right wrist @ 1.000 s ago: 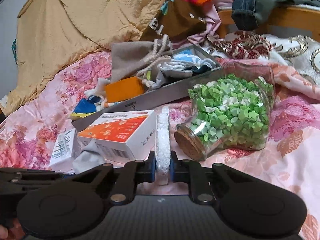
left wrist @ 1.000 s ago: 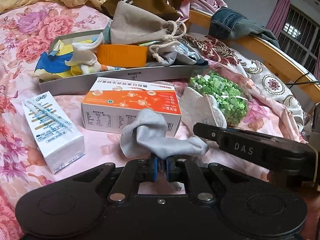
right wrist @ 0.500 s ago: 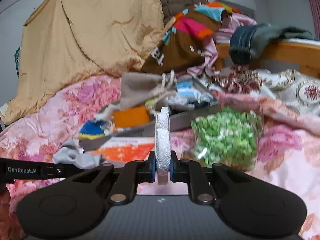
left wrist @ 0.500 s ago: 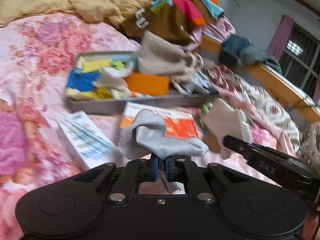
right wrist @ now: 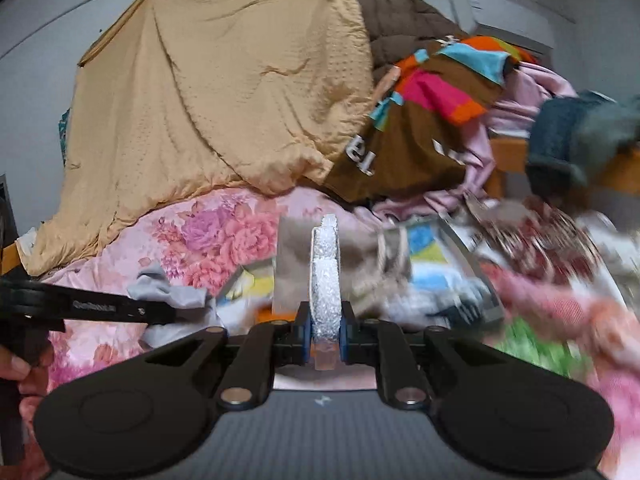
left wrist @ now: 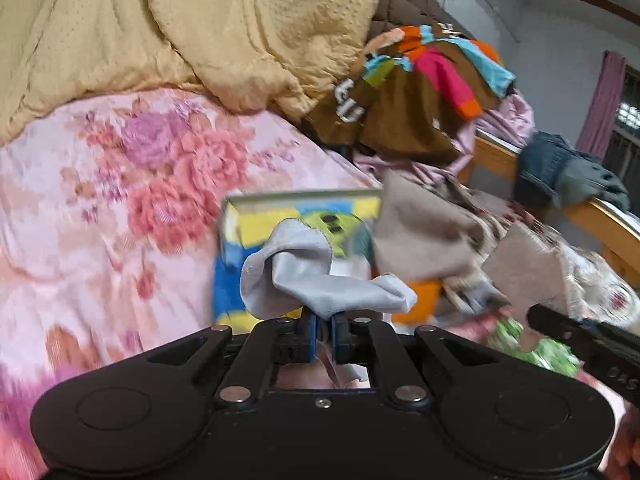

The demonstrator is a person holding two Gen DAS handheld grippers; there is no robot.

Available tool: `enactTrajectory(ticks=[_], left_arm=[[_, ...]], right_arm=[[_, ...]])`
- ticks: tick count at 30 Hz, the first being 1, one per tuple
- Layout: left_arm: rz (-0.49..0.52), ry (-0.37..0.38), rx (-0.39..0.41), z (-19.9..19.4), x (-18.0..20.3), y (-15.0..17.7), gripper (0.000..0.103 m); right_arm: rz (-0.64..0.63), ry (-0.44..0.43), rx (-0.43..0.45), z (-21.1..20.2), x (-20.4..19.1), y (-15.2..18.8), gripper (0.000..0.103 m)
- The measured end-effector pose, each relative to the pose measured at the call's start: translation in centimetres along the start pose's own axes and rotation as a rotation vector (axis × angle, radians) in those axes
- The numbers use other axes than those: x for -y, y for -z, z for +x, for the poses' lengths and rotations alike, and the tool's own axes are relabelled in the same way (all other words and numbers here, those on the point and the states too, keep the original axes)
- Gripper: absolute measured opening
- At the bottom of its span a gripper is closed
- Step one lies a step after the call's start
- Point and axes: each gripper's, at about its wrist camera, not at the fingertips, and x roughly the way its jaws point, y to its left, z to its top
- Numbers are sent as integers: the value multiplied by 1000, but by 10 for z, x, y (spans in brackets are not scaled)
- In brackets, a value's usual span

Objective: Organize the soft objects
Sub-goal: 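Lift and carry the grey cloth and white sponge with both tools over the tray, then open both tools to drop the grey cloth and sponge into the tray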

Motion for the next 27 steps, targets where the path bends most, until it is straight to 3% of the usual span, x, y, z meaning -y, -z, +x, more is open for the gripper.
enactTrajectory(ticks=[9, 14, 17, 27], left_arm=[[-17, -132, -71, 67, 0, -42, 6], [47, -189, -142, 98, 9, -48, 6], [36, -206, -185, 110, 11, -49, 6], [48, -223, -228, 120, 16, -41, 7]], right_arm=[[-237, 2, -9, 64, -20, -47, 14], [-360, 131, -1, 86, -24, -43, 15], [-370, 172, -26, 97, -21, -35, 15], [-359, 146, -49, 98, -19, -29, 15]])
